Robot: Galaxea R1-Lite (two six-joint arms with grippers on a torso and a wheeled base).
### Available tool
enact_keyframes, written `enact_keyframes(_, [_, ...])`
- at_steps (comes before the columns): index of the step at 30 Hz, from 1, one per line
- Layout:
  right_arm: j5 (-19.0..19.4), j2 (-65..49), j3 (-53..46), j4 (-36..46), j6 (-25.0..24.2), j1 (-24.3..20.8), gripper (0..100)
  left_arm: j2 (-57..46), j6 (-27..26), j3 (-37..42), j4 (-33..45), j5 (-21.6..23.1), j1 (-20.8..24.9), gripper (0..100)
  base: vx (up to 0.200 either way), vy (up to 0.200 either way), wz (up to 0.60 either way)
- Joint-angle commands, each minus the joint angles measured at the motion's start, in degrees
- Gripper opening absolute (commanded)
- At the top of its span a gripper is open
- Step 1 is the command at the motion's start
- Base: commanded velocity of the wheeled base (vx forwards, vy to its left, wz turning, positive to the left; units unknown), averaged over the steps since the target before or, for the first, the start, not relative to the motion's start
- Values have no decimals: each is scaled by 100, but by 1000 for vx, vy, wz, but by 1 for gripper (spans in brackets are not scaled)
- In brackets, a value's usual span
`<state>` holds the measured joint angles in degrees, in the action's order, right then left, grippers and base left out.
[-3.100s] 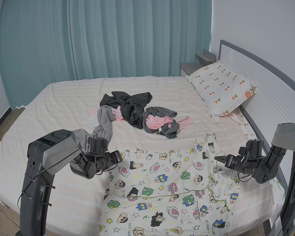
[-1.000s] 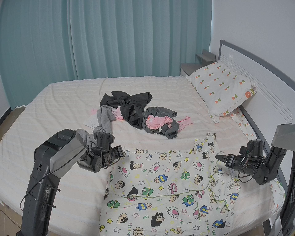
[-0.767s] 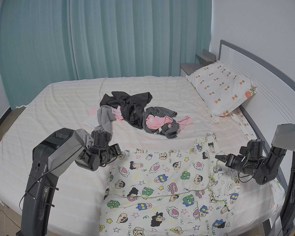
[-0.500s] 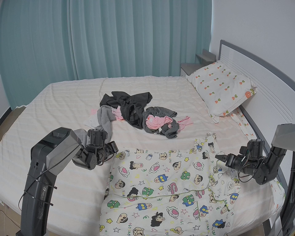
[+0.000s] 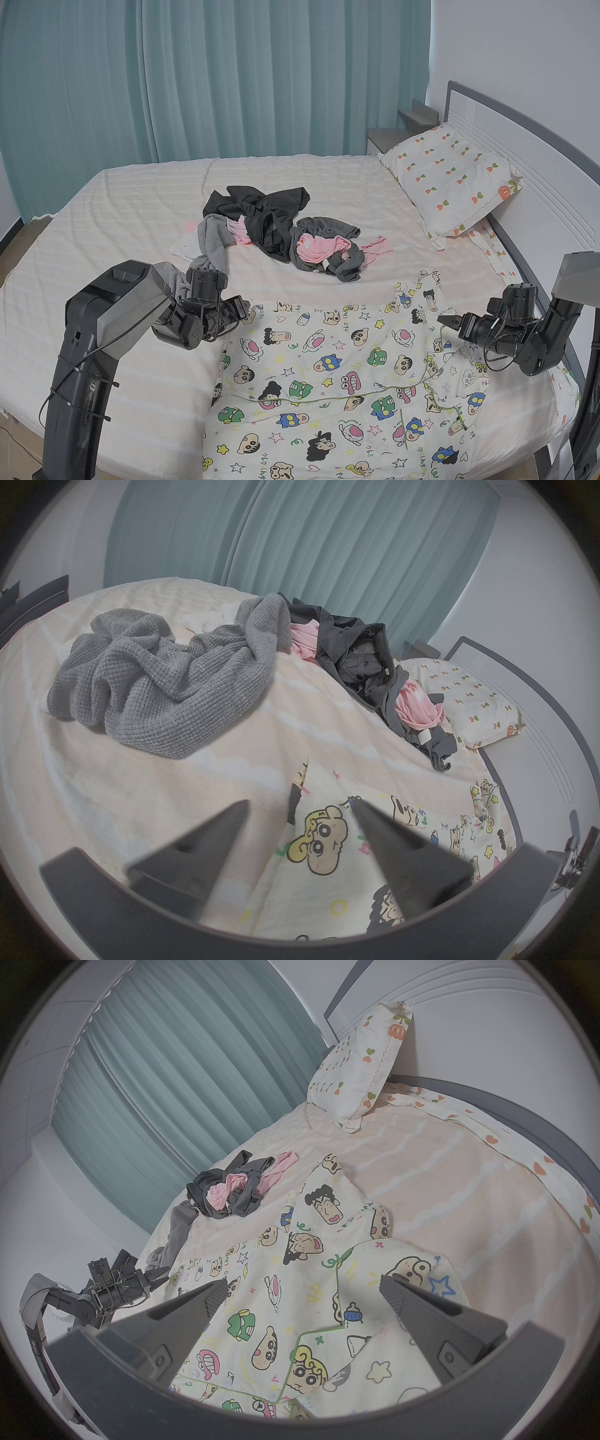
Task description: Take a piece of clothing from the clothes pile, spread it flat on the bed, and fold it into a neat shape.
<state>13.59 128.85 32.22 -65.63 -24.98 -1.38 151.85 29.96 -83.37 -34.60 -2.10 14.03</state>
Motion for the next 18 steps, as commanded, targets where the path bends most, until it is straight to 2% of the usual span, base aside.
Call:
enact_keyframes(1, [3, 8, 4, -2, 2, -3, 100, 38, 1, -4, -3, 8, 73, 100, 0, 0, 0])
enact_keyframes(15, [3, -1, 12, -2, -7, -3, 100, 179, 18, -364, 304, 16, 232, 100, 0, 0, 0])
enact_keyframes(16, [3, -1, 12, -2, 2, -3, 100, 179, 45, -382, 322, 25, 240, 0, 0, 0, 0])
enact_keyframes(18, [3, 8, 21, -2, 2, -3, 100, 179, 53, -399, 357, 25, 240, 0, 0, 0, 0])
